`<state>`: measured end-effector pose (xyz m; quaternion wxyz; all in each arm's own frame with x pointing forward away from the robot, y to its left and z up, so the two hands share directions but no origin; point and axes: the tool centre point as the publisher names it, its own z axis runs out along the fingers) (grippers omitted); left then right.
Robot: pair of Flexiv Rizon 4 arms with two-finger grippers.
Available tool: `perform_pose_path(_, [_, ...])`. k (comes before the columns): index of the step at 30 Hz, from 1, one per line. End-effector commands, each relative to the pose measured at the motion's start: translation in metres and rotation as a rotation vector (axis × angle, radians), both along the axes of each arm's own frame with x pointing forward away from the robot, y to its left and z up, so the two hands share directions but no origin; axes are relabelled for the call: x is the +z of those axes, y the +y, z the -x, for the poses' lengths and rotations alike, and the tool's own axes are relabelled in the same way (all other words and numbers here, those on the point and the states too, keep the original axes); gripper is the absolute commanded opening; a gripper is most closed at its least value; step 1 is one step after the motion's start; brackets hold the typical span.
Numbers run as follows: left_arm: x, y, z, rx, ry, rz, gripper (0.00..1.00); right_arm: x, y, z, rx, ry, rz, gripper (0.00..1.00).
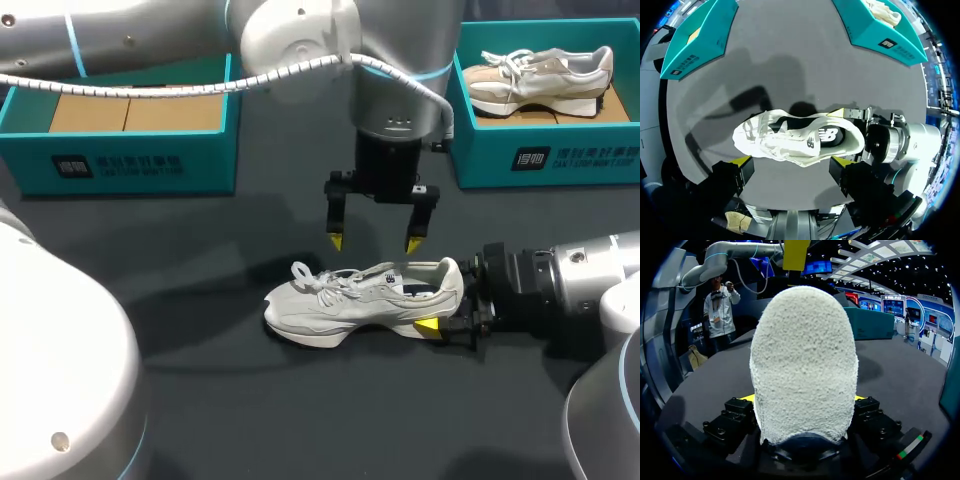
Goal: Take the shoe out of the shoebox, open the shoe tongue, remove and reinsert the insole, then place the shoe into the shoebox
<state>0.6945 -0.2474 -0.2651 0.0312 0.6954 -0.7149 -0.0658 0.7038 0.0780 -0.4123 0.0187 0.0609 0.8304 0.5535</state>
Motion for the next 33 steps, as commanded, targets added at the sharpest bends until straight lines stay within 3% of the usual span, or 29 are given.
perform_pose_path(1, [-0.012, -0.016, -0.003, 0.002, 0.02, -0.029, 1.0, 0.001, 0.0, 0.001, 0.0, 0.001, 0.003, 0.0])
perform_pose_path(19, [-0.064, -0.031, -0.003, 0.03, 0.077, -0.146, 0.97, 0.001, 0.0, 0.001, 0.0, 0.001, 0.003, 0.0])
perform_pose_path(23, [-0.069, -0.031, -0.002, 0.036, 0.1, -0.175, 0.89, 0.001, 0.0, 0.001, 0.0, 0.001, 0.003, 0.0])
perform_pose_path(33, [-0.076, -0.025, 0.004, 0.039, 0.136, -0.276, 0.86, 0.001, 0.0, 0.001, 0.0, 0.001, 0.003, 0.0])
